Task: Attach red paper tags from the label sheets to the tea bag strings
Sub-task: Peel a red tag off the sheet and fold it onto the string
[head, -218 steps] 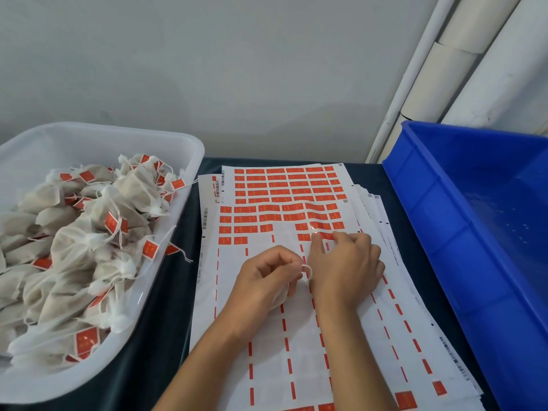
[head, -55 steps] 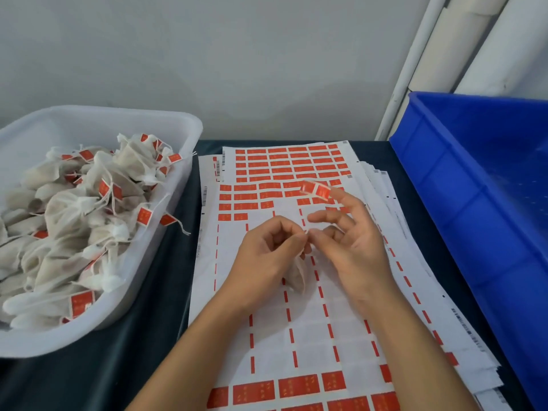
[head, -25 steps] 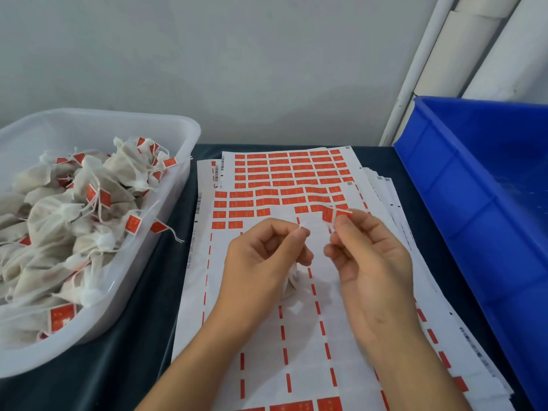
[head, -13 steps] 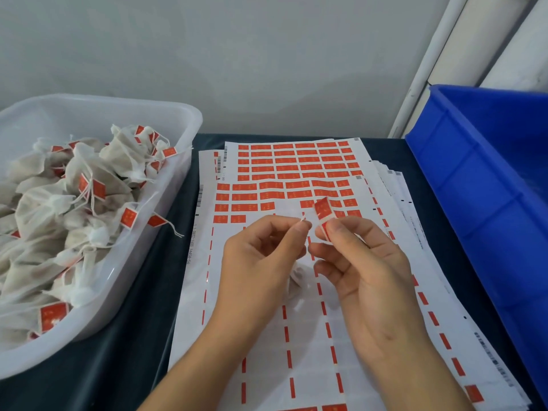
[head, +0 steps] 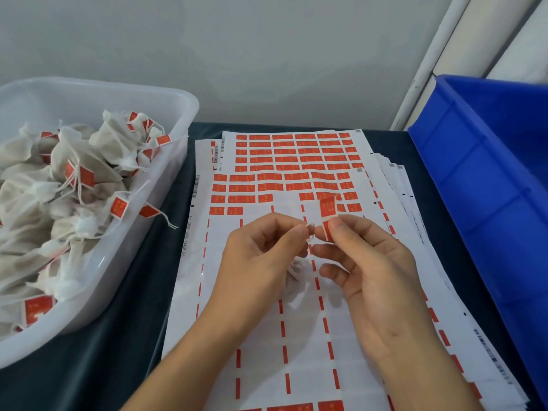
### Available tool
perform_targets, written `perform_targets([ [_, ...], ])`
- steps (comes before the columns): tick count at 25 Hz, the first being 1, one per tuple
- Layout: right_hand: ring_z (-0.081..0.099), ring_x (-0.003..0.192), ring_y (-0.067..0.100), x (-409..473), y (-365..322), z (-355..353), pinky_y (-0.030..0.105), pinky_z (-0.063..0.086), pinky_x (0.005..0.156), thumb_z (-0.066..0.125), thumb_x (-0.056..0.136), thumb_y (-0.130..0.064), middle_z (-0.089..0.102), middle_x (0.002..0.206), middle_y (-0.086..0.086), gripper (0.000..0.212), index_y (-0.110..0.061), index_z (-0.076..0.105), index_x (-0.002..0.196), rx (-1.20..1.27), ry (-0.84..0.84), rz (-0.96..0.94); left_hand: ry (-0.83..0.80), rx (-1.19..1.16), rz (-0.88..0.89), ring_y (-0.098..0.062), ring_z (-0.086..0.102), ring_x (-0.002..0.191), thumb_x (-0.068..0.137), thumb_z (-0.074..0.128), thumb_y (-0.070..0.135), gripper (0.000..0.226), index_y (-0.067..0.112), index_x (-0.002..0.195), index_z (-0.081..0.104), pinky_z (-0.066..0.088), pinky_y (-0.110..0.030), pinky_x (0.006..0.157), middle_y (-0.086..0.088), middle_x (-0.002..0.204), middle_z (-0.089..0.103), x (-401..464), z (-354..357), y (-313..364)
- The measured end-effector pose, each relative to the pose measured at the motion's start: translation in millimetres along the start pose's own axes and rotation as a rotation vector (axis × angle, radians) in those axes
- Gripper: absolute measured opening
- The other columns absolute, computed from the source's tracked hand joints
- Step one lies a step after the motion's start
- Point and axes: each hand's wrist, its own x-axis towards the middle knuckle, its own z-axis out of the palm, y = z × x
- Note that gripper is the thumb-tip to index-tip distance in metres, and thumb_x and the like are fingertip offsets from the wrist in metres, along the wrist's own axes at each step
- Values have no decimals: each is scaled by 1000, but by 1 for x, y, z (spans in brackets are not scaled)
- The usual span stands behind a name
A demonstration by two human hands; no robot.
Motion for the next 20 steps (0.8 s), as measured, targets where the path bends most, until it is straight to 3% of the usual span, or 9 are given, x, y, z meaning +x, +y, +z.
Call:
perform_targets([
  [20, 73, 70, 15, 1, 8, -1, 27, 57, 59, 74, 74, -44, 79, 90, 1, 25, -31, 79, 95, -47, -11, -4, -17, 87, 60, -9, 72, 81, 101, 61, 22, 23, 30, 90, 80, 56, -13, 72, 11, 85, 77, -1, 2, 0],
])
